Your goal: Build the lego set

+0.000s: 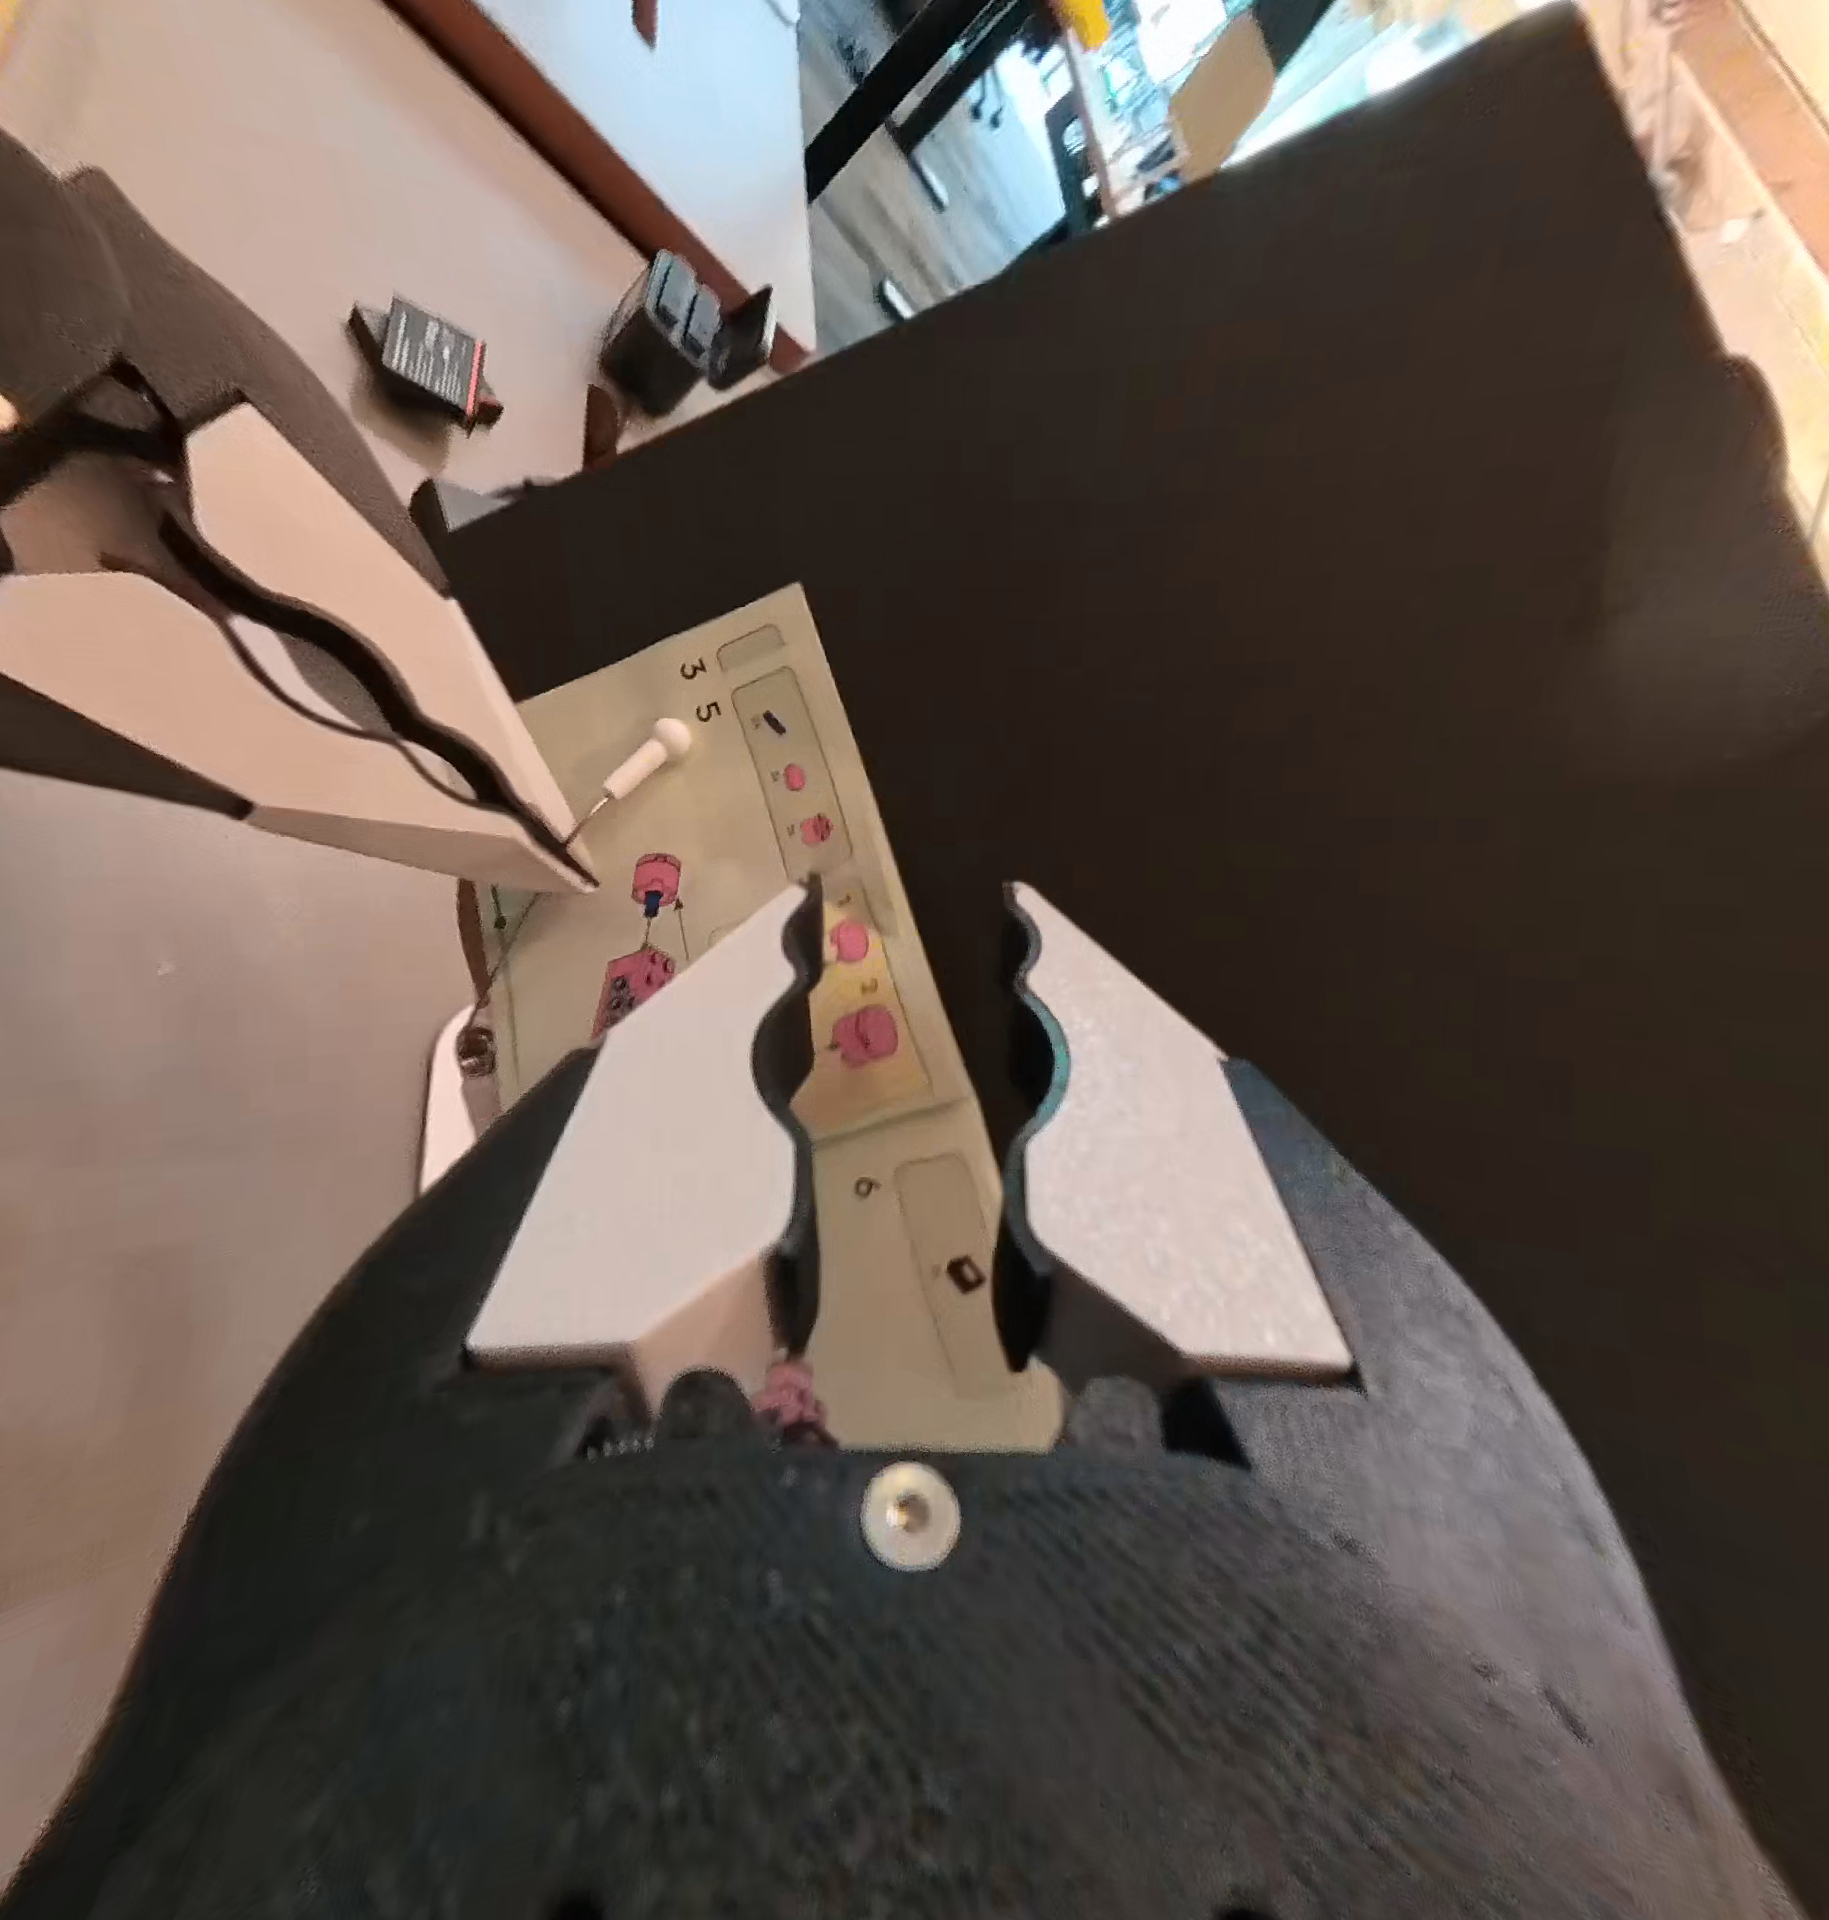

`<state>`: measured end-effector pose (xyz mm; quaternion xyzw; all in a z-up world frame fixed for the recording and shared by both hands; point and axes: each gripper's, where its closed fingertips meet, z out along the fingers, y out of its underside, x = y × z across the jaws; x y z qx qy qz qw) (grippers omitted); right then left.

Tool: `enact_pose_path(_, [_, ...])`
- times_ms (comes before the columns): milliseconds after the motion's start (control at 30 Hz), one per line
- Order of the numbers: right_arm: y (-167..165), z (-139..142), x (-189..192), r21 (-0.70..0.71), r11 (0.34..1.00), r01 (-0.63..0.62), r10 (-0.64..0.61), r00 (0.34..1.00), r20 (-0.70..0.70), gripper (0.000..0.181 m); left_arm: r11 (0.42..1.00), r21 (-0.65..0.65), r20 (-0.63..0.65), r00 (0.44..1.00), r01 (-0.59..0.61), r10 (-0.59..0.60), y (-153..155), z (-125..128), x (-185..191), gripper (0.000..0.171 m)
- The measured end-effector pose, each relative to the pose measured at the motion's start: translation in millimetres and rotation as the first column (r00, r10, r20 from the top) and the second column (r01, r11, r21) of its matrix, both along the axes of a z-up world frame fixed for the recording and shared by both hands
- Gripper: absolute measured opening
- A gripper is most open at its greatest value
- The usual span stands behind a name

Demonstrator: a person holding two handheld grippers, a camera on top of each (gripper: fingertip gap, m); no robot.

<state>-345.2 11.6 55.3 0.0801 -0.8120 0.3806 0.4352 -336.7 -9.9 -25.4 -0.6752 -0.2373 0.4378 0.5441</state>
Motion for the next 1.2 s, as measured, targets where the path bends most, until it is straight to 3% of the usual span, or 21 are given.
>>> enact_pose_path(167, [29,-34,0,0.057,0.997,0.059,-0.061,0.997,0.041,0.016,1.0,-0.011,-0.013,1.0,-0.007,0.006,1,1,1,0.0])
enact_pose_path(300, [25,-56,-5,0.091,0.995,0.047,-0.055,0.995,0.088,0.013,0.999,-0.032,-0.029,1.0,-0.009,0.009,1,2,2,0.0])
enact_pose_path(667, [10,-62,-11,0.098,0.994,0.04,-0.048,0.995,0.082,0.015,1.0,0.008,0.027,1.0,0.015,-0.015,1,1,1,0.0])
enact_pose_path(767, [15,-49,2,0.074,0.995,0.067,-0.073,0.994,0.078,0.018,1.0,-0.014,0.008,1.0,0.012,-0.012,2,3,3,0.001])
enact_pose_path(833, [26,-37,13,0.048,0.989,0.138,-0.143,0.982,0.126,0.022,0.999,0.028,-0.092,0.996,0.015,-0.012,0,23,12,0.01])
enact_pose_path(967, [50,-17,64,-0.068,0.968,0.241,-0.208,0.927,0.312,0.037,0.99,0.132,-0.277,0.961,0.046,-0.007,-16,86,44,0.01])
enact_pose_path(1067, [61,-6,119,-0.16,0.947,0.28,-0.198,0.897,0.396,0.041,0.976,0.209,-0.293,0.956,0.068,-0.003,-31,121,63,0.011])
enact_pose_path(1200, [70,7,188,-0.319,0.892,0.319,-0.183,0.902,0.391,0.044,0.92,0.346,-0.277,0.957,0.182,-0.085,-37,154,102,0.011])
